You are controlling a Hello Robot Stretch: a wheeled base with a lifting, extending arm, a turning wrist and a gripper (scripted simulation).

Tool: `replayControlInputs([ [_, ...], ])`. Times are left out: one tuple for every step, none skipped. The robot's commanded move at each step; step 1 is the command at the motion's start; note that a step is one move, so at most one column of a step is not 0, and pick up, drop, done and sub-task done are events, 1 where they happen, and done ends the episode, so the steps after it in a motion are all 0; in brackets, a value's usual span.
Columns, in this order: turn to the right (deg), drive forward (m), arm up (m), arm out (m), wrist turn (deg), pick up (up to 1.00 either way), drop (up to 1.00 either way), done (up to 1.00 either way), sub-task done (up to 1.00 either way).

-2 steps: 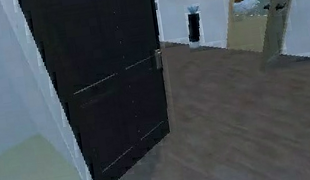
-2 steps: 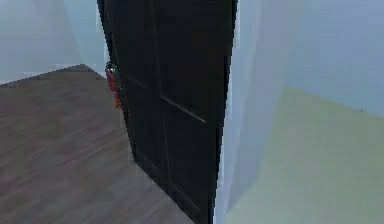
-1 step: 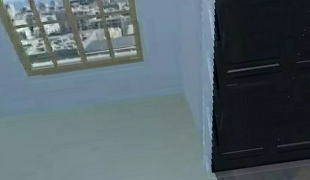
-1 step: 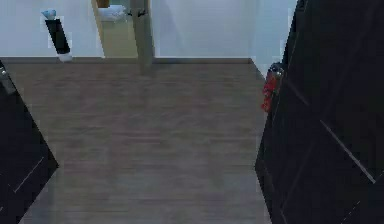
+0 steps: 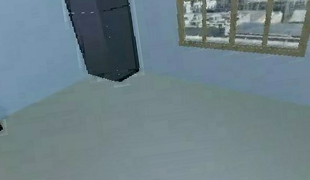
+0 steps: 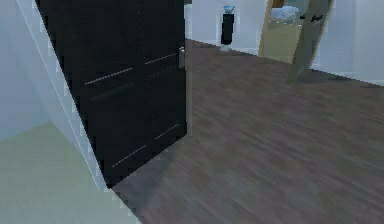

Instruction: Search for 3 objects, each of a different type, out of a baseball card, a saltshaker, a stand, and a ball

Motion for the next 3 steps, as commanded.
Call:
replayControlInputs([
  [0.0,0.2,0.0,0.0,0.0,0.0,0.0,0.0,0.0],
  [45.0,0.0,0.0,0.0,0.0,0.0,0.0,0.0,0.0],
  [45.0,0.0,0.0,0.0,0.0,0.0,0.0,0.0,0.0],
])
